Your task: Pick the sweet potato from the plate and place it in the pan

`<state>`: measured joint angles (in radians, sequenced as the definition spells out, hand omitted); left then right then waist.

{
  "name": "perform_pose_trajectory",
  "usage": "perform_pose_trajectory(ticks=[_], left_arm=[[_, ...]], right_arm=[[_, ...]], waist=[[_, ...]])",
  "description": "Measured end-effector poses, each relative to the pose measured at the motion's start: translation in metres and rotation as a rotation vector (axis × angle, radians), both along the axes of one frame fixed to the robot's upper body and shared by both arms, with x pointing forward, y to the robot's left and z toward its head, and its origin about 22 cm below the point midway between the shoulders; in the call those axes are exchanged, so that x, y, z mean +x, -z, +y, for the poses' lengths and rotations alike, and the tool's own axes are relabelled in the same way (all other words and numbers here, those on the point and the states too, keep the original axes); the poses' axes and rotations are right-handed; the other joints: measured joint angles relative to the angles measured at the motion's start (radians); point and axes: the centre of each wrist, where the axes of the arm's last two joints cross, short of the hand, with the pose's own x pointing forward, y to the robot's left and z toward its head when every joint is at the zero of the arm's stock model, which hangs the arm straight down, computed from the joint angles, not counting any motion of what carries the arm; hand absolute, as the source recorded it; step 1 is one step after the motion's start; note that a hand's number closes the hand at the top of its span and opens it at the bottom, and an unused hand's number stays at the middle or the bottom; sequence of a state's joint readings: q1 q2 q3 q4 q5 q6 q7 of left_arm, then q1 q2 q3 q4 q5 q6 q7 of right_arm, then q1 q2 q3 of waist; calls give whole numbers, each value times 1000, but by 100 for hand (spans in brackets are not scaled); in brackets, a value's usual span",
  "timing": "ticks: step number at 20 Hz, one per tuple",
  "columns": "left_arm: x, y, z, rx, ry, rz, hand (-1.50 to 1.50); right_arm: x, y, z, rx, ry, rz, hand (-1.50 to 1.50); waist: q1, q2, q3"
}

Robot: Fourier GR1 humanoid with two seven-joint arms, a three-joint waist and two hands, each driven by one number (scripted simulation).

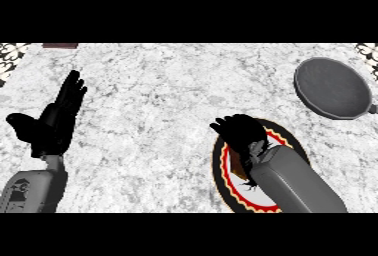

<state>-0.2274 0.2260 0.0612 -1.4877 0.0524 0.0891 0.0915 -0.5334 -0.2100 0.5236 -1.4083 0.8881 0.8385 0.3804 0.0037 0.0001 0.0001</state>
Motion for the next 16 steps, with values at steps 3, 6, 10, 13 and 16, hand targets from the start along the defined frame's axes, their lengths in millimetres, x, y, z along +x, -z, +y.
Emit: perform_pose_trajectory(ticks=[3, 6, 10, 13, 16], left_arm=[[0, 3, 1, 4, -5, 1, 0], [3, -3, -1, 4, -11, 0, 0], [1, 2, 3, 0, -4, 3, 0], [3, 4, 7, -3, -3, 6, 0], [5, 3, 5, 1, -5, 8, 0]], right_arm=[[5, 8, 3, -17, -3, 17, -150], [0, 16, 4, -29, -2, 36, -150], [0, 22, 0, -15, -45, 62, 150], [-2, 21, 5, -13, -96, 57, 150], [1, 21, 3, 0, -119, 49, 150]], waist=[[0, 0, 0], [-1, 0, 0], [-1, -3, -2], [-1, -4, -2], [-1, -5, -2]])
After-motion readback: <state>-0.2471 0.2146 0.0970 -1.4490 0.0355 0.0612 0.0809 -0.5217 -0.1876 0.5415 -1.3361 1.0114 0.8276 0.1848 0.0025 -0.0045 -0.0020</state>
